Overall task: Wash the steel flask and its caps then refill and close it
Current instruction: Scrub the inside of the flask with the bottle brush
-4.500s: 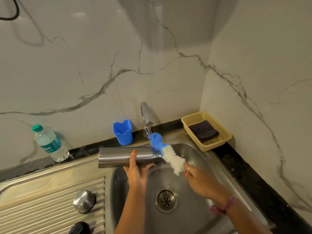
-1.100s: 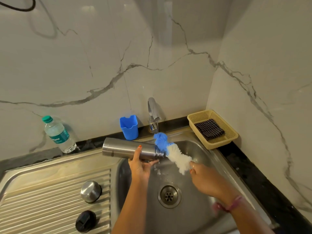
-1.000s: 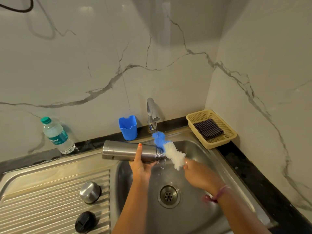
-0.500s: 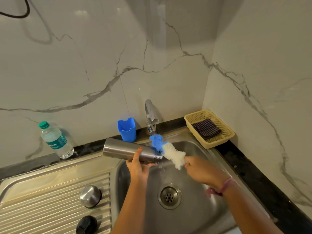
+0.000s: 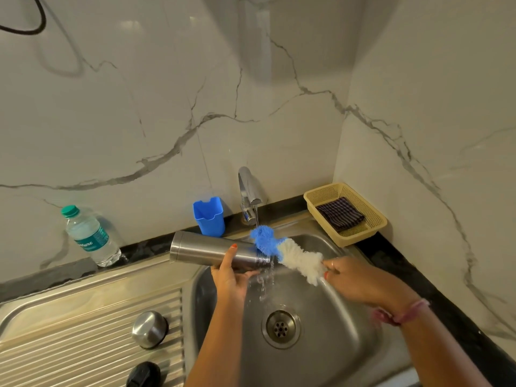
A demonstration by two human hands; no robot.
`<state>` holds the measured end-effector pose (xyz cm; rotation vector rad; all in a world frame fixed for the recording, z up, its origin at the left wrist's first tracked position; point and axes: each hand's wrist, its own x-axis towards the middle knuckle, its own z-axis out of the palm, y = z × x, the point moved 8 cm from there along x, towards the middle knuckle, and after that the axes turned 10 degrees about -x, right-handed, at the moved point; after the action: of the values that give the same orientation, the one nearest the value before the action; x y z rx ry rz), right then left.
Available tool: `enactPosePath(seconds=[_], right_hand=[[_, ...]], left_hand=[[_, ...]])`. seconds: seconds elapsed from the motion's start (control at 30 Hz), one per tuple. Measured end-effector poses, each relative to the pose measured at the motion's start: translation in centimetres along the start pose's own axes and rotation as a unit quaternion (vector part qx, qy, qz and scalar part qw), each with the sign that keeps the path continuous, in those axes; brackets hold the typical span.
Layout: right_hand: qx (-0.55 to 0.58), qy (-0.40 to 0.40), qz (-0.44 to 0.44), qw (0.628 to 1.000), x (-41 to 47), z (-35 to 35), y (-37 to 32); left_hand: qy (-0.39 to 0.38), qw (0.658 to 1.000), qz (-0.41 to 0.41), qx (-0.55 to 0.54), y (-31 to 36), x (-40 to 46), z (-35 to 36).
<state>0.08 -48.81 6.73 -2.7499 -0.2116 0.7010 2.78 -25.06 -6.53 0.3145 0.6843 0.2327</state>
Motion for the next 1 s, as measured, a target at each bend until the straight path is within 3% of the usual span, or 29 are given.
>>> enactPosePath(seconds=[1.0], right_hand=[[-0.046, 0.04, -0.002, 0.998, 1.8, 0.6, -1.8]], left_hand=[[0.028, 0.999, -0.004, -0.044, -0.4, -0.1, 0.5]])
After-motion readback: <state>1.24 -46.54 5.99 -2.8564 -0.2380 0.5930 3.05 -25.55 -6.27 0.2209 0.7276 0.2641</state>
